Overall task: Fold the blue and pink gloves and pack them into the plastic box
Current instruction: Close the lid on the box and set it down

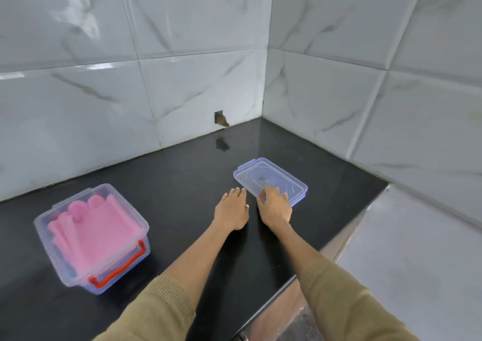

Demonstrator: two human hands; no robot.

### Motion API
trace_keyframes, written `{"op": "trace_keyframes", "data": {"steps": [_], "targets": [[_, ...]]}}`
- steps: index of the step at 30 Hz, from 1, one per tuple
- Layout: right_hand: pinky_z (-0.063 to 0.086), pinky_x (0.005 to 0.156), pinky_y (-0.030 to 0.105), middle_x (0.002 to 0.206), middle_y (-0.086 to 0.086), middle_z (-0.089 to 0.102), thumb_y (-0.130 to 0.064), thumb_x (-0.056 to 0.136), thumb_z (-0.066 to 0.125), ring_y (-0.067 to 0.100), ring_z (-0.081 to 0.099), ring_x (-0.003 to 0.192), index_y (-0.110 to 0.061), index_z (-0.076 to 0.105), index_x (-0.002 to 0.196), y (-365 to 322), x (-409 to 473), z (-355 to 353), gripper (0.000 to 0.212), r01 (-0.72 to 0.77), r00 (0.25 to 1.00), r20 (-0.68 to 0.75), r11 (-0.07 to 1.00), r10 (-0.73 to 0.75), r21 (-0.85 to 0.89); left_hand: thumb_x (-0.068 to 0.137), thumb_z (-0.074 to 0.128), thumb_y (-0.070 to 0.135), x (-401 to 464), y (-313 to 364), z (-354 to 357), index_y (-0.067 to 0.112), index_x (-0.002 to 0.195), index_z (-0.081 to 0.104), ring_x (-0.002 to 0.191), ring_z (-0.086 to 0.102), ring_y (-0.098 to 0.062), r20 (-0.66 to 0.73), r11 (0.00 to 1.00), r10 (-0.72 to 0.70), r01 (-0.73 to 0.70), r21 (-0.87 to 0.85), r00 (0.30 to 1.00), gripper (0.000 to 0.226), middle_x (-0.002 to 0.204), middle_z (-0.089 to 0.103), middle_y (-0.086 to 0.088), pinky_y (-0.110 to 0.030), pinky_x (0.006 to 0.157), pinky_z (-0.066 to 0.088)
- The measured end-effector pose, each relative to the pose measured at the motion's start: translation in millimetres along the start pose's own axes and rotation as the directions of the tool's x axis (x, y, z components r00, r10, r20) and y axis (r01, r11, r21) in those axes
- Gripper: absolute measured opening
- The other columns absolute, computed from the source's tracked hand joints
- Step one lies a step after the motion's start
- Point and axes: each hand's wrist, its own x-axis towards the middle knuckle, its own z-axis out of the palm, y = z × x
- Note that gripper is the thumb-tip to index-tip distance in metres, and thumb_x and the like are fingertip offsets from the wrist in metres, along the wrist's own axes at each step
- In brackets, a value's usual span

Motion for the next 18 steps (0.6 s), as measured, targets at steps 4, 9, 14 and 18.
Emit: {"op": "trace_keyframes", "data": {"steps": [4,9,14,18], "targets": [[0.016,0.12,0.035,0.116,0.011,0.062,-0.021,0.1,0.033,0.025,0.059,0.112,-0.006,0.053,0.113,-33.1,4.3,17.5,0.029,0.014,0.989,-0.146,0.997,-0.024,-0.07,0.101,0.032,0.025,-14.2,-25.7,-10.6,0.006,0.151,0.016,0.147,0.018,-0.025,-0.037,0.975,-0.104,0.095,-0.2,0.994,0.056,0.159,0.019,-0.011,-0.037,0.12,0.016],[0.044,0.093,0.042,0.067,-0.005,0.049,-0.02,0.096,0.041,0.028,0.062,0.081,-0.011,0.048,0.089,-146.9,-10.9,15.0,0.013,0.181,0.958,-0.275,0.918,-0.083,0.354,0.103,0.031,0.029,-38.3,-66.2,-52.8,0.003,0.149,0.027,0.144,0.028,-0.025,-0.128,0.667,-0.436,0.225,-0.71,0.891,0.053,0.155,0.029,-0.013,-0.031,0.116,0.021],[0.036,0.065,0.027,0.083,-0.006,0.059,-0.033,0.098,0.037,0.016,0.056,0.077,-0.015,0.047,0.104,-249.7,-51.4,9.2,0.021,0.343,0.938,-0.269,0.695,-0.218,0.633,0.104,0.027,0.025,-81.4,-116.4,-101.2,0.006,0.148,0.028,0.143,0.031,-0.025,-0.185,0.399,-0.706,0.167,-0.902,0.684,0.049,0.155,0.031,-0.013,-0.034,0.118,0.024],[0.051,0.072,0.03,0.105,0.0,0.069,-0.028,0.099,0.037,0.02,0.068,0.09,-0.009,0.047,0.105,-296.1,-83.3,9.4,0.022,0.33,0.932,-0.228,0.407,-0.281,0.852,0.104,0.029,0.025,-126.9,-145.9,-129.8,0.012,0.151,0.02,0.145,0.027,-0.023,-0.323,0.403,-0.81,0.065,-0.913,0.489,0.05,0.158,0.026,-0.006,-0.031,0.116,0.022]]}}
